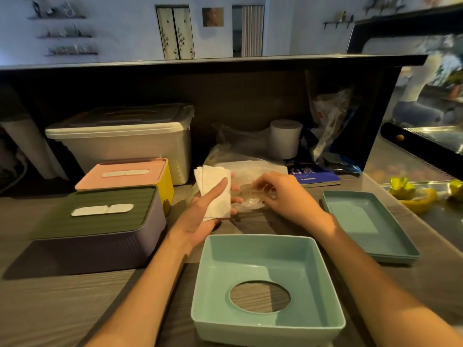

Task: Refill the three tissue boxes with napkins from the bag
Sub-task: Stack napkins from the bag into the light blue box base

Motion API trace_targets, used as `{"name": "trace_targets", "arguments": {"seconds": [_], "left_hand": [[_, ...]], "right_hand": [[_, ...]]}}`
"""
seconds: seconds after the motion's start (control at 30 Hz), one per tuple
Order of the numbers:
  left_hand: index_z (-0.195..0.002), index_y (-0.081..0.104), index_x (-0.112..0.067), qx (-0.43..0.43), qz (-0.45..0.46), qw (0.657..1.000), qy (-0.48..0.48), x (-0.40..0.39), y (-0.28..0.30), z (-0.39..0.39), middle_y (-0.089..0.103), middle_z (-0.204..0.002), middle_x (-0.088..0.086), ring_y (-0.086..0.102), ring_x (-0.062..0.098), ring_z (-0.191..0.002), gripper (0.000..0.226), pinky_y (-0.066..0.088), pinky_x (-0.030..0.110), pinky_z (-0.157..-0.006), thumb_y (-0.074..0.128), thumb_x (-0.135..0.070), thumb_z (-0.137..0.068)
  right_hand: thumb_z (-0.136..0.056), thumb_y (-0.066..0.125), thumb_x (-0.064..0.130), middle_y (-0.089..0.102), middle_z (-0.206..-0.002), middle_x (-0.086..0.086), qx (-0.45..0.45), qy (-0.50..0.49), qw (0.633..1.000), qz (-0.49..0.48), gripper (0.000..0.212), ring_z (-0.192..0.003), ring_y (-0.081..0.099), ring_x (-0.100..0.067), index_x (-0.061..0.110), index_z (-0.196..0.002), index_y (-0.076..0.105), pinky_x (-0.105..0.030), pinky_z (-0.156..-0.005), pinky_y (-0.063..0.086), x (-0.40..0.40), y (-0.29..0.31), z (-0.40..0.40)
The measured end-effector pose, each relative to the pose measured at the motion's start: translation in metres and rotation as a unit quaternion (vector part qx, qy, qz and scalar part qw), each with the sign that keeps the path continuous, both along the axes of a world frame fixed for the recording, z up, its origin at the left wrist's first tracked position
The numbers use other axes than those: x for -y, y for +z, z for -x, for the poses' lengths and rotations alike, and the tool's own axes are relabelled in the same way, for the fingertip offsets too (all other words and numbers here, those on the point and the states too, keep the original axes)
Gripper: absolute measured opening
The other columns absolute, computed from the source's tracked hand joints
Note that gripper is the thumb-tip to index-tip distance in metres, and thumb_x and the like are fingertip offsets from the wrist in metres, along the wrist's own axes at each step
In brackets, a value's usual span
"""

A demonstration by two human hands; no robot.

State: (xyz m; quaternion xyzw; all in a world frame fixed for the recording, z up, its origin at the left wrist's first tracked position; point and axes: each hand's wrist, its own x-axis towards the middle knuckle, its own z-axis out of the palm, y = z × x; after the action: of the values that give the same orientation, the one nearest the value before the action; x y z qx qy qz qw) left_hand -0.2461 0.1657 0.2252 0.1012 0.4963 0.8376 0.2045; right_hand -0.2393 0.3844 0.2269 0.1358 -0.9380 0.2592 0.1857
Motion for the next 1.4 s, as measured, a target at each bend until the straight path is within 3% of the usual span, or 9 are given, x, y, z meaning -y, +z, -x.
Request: {"name": "trace_targets", "arguments": {"seconds": [0.07, 0.17, 0.5, 0.77, 0.97, 1.07, 1.2, 1.3, 1.4], "left_hand": [[-0.129, 0.065, -0.015, 0.007, 0.001, 1.000, 0.028, 0.001, 0.000, 0.002, 0.067, -0.114, 0.016, 0.069, 0.022, -0.084, 0.045, 0.057, 0.031, -0.067, 0.068, -0.030, -0.087], [-0.131, 0.062, -0.013, 0.013, 0.010, 0.999, 0.044, 0.000, -0.001, 0.003, 0.067, -0.116, 0.019, 0.068, 0.022, -0.082, 0.049, 0.058, 0.030, -0.064, 0.069, -0.030, -0.086], [-0.137, 0.054, -0.003, -0.003, 0.028, 0.998, 0.057, -0.003, -0.004, 0.006, 0.071, -0.098, 0.014, 0.066, 0.023, -0.074, 0.060, 0.053, 0.030, -0.063, 0.068, -0.031, -0.086], [-0.134, 0.056, -0.003, 0.010, 0.034, 0.997, 0.074, -0.001, -0.004, 0.006, 0.070, -0.101, 0.018, 0.064, 0.023, -0.077, 0.061, 0.055, 0.030, -0.064, 0.071, -0.034, -0.083], [-0.130, 0.057, 0.000, 0.015, 0.047, 0.993, 0.103, -0.003, -0.006, 0.008, 0.070, -0.095, 0.017, 0.063, 0.024, -0.073, 0.044, 0.056, 0.029, -0.060, 0.065, -0.026, -0.096], [-0.131, 0.059, -0.002, 0.019, 0.048, 0.994, 0.100, -0.002, -0.006, 0.007, 0.071, -0.091, 0.013, 0.063, 0.023, -0.073, 0.042, 0.056, 0.029, -0.061, 0.063, -0.026, -0.097], [-0.124, 0.064, -0.009, 0.005, 0.068, 0.993, 0.095, -0.002, -0.003, 0.004, 0.070, -0.095, 0.012, 0.064, 0.020, -0.074, 0.036, 0.057, 0.029, -0.064, 0.063, -0.032, -0.096], [-0.123, 0.064, -0.016, -0.012, 0.058, 0.995, 0.076, -0.002, 0.003, -0.002, 0.072, -0.104, 0.012, 0.068, 0.021, -0.083, 0.044, 0.059, 0.032, -0.071, 0.068, -0.039, -0.086], [-0.120, 0.061, -0.023, -0.049, 0.040, 0.997, 0.051, -0.005, 0.005, -0.010, 0.077, -0.107, 0.001, 0.073, 0.017, -0.094, 0.045, 0.062, 0.033, -0.079, 0.071, -0.031, -0.077]], "right_hand": [[-0.076, 0.073, -0.003, 0.069, -0.114, 0.001, -0.017, -0.006, 0.998, -0.066, 0.043, -0.106, 0.063, -0.021, 0.019, -0.113, 0.074, -0.038, -0.096, 0.053, 0.001, -0.007, 0.002], [-0.076, 0.071, -0.005, 0.067, -0.121, 0.000, -0.039, -0.012, 0.994, -0.100, 0.047, -0.113, 0.060, -0.024, 0.019, -0.116, 0.075, -0.036, -0.099, 0.050, 0.006, -0.010, 0.002], [-0.080, 0.081, 0.009, 0.070, -0.104, -0.004, -0.132, -0.067, 0.985, -0.093, 0.028, -0.098, 0.063, -0.030, 0.023, -0.105, 0.081, -0.041, -0.079, 0.053, 0.023, -0.027, 0.016], [-0.079, 0.083, 0.019, 0.069, -0.093, -0.001, -0.146, -0.103, 0.981, -0.078, 0.018, -0.090, 0.060, -0.032, 0.029, -0.094, 0.083, -0.042, -0.080, 0.045, 0.027, -0.031, 0.027], [-0.092, 0.072, 0.016, 0.065, -0.114, 0.000, -0.167, -0.006, 0.985, -0.046, 0.017, -0.104, 0.058, -0.017, 0.020, -0.107, 0.080, -0.029, -0.087, 0.049, 0.013, -0.008, 0.015], [-0.095, 0.070, 0.011, 0.071, -0.112, 0.004, -0.153, -0.013, 0.986, 0.060, 0.016, -0.103, 0.064, -0.011, 0.015, -0.108, 0.077, -0.026, -0.091, 0.052, 0.012, 0.007, 0.004], [-0.100, 0.065, 0.024, 0.072, -0.097, 0.014, -0.076, -0.051, 0.959, 0.267, 0.011, -0.093, 0.066, 0.003, 0.020, -0.107, 0.073, -0.010, -0.075, 0.051, 0.012, 0.023, -0.007], [-0.100, 0.065, 0.028, 0.074, -0.094, 0.006, -0.010, -0.066, 0.937, 0.343, 0.015, -0.087, 0.066, -0.001, 0.018, -0.104, 0.075, -0.014, -0.069, 0.049, 0.012, 0.025, -0.008], [-0.100, 0.065, 0.030, 0.074, -0.095, -0.004, 0.069, -0.077, 0.918, 0.383, 0.018, -0.088, 0.065, -0.015, 0.015, -0.102, 0.075, -0.023, -0.070, 0.048, 0.012, 0.021, -0.008]]}}
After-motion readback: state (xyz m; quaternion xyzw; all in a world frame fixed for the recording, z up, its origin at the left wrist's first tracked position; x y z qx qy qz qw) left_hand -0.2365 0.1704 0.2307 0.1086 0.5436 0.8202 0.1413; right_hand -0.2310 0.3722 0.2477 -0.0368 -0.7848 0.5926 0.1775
